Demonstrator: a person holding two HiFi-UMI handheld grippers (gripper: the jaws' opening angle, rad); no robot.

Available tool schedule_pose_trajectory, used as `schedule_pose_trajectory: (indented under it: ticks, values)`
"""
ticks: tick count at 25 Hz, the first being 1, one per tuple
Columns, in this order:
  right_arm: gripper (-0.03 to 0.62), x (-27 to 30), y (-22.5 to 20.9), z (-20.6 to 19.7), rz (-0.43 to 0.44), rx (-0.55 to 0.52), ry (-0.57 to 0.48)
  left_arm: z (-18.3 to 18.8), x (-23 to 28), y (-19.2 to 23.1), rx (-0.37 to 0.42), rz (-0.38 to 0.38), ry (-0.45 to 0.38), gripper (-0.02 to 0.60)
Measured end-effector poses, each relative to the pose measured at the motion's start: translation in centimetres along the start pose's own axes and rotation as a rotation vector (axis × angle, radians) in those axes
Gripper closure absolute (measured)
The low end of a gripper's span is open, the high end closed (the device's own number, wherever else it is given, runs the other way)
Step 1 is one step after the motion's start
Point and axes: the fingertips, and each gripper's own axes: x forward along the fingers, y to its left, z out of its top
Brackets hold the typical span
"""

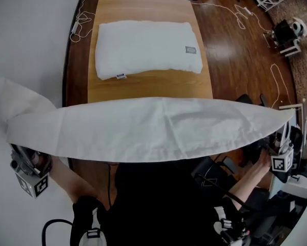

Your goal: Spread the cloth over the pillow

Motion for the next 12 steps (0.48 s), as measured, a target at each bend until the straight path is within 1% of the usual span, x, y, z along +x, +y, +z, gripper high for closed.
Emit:
schedule_pose_trajectory:
  ticks: [3, 4, 8, 12]
  values:
    - [0.577, -1.1, 0.5, 0.5, -0.027, -0.006, 0.007, -1.6, -1.4, 0.7, -0.062, 0.03, 0.004, 0.569]
    - [0.577, -1.3, 0.7, 0.7, -0.032, -0.008, 0.004, -2.0, -1.7, 1.0, -0.072, 0.045, -0.003, 0.569]
    - [0.577, -1.8, 0.4, 0.8, -0.041, -0.014, -0.001, -3.0, -2.5, 1.4, -0.098, 0.09, -0.029, 0.569]
    - [0.577, -1.2, -0.7, -0.6, -0.024, 0.012, -0.019, -3.3, -2.4, 1.2, -0.098, 0.117, -0.018, 0.569]
